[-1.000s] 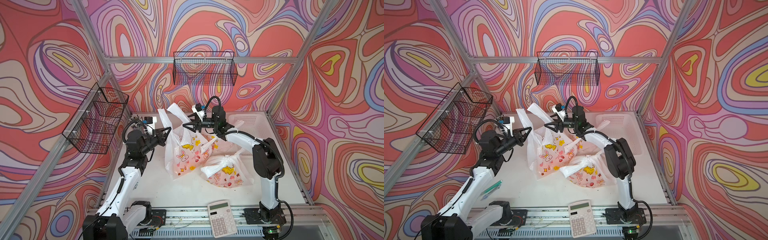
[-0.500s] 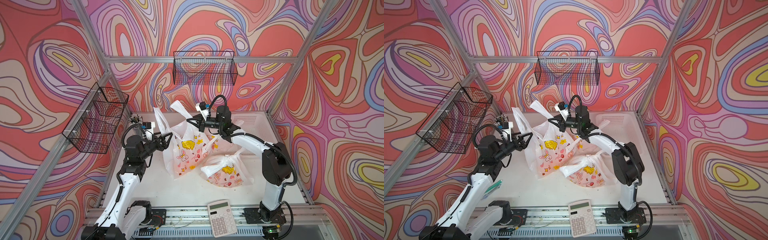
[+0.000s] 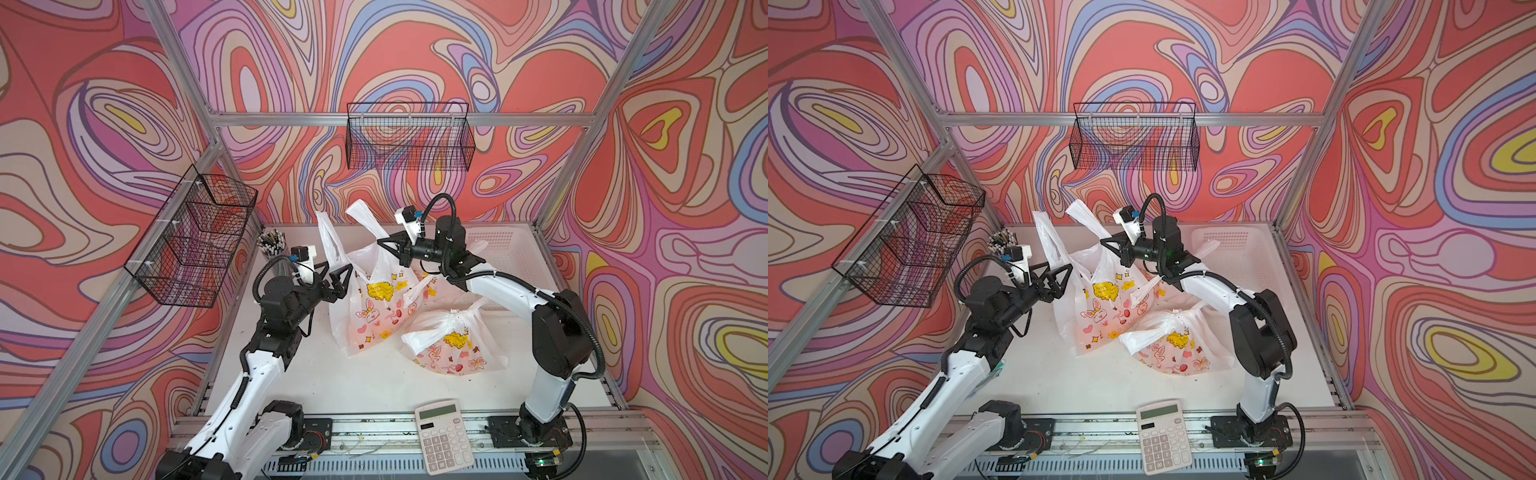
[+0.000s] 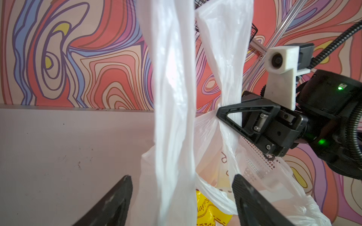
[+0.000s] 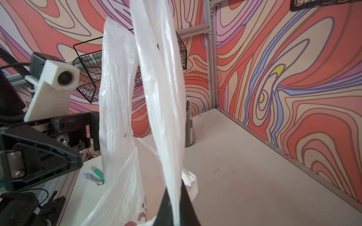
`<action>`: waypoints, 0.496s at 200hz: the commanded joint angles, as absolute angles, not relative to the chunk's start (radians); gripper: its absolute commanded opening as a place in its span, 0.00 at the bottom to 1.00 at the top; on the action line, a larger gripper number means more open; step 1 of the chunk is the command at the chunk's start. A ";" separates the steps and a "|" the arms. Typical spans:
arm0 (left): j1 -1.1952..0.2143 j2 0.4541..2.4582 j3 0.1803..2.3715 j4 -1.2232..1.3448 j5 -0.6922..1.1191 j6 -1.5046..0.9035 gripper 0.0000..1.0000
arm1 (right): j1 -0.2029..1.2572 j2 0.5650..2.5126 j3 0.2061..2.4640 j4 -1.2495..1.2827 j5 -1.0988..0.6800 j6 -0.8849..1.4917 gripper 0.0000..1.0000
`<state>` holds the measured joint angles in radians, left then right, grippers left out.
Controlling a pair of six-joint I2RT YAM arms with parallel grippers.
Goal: Place the oranges into plastic bags & tie knots
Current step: Tie the plastic bag at the center of the board.
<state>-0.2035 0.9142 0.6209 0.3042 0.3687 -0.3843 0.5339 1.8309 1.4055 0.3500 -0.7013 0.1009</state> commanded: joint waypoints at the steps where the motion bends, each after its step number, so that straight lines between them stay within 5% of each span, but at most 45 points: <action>1: -0.273 0.907 0.643 0.281 0.146 -0.353 0.84 | 0.540 1.788 1.385 0.355 -0.660 0.106 0.00; 52: -0.379 1.007 0.714 0.285 -0.098 -0.290 0.77 | 0.542 1.783 1.378 0.368 -0.663 0.118 0.00; 99: -0.379 1.049 0.759 0.314 -0.084 -0.264 0.25 | 0.542 1.767 1.367 0.314 -0.625 0.105 0.00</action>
